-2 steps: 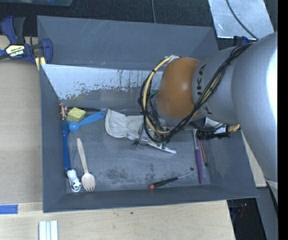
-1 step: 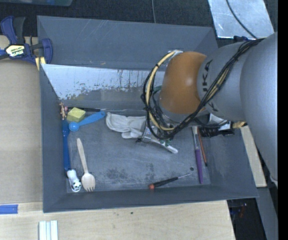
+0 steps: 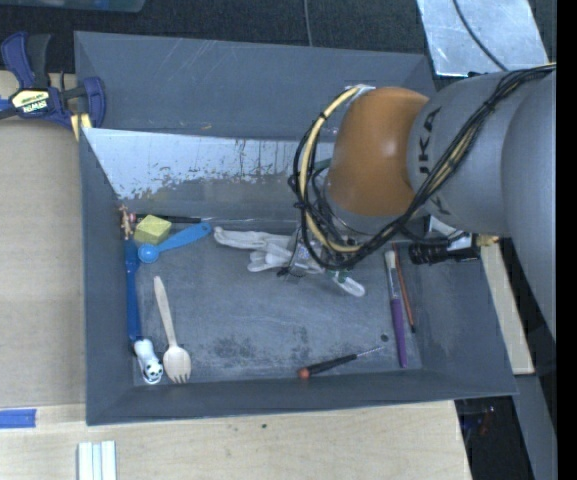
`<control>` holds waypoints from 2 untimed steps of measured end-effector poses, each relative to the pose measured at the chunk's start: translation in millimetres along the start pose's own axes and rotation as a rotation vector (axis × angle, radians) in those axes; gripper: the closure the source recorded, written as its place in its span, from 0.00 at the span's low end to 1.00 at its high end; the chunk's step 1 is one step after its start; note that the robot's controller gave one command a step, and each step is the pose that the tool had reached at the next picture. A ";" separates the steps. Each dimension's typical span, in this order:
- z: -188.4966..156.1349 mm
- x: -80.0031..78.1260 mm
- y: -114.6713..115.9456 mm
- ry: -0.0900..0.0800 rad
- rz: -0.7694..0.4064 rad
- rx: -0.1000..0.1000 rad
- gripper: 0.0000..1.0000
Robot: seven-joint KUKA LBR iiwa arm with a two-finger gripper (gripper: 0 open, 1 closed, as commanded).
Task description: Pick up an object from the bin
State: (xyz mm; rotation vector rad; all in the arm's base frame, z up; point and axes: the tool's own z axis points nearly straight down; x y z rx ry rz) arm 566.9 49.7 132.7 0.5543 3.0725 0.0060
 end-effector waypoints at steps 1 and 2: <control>-18.7 -0.7 0.0 -0.001 -0.001 -0.001 1.00; -38.6 -2.2 0.0 -0.005 -0.004 -0.002 1.00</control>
Offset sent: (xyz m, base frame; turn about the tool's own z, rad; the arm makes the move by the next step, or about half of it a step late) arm 0.0003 -0.0002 0.0415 -0.0009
